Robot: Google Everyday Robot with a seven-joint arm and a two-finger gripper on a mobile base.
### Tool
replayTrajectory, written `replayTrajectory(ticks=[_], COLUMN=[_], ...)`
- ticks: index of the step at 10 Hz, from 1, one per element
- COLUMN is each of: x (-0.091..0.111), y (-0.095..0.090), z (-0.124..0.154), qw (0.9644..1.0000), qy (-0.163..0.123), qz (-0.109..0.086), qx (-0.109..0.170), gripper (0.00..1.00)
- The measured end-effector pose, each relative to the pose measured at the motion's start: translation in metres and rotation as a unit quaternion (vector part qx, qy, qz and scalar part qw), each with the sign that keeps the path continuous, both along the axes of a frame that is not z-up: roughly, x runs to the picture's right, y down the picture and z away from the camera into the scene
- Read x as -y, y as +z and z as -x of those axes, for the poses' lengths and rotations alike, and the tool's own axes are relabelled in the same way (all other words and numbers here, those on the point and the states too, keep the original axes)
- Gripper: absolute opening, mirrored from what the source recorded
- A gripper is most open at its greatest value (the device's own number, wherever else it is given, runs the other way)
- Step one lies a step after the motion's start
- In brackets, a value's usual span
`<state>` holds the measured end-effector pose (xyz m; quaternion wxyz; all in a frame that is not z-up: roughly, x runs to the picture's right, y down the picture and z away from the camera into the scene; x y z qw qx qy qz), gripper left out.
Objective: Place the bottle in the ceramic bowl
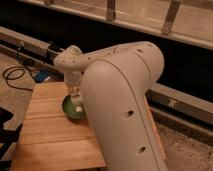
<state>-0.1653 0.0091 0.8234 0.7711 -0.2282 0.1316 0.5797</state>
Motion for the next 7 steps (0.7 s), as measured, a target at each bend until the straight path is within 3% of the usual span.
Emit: replayTrajectory(ticks=[2, 7], x=[-0.0001, -0.0003], y=[-0.0001, 0.0000], z=[0.0005, -0.0001], qw=[1.0000, 1.0000], qy=[-0.001, -0.001], qz=[0.000, 0.000], qx=[0.000, 0.000], gripper=[0.79, 0.80])
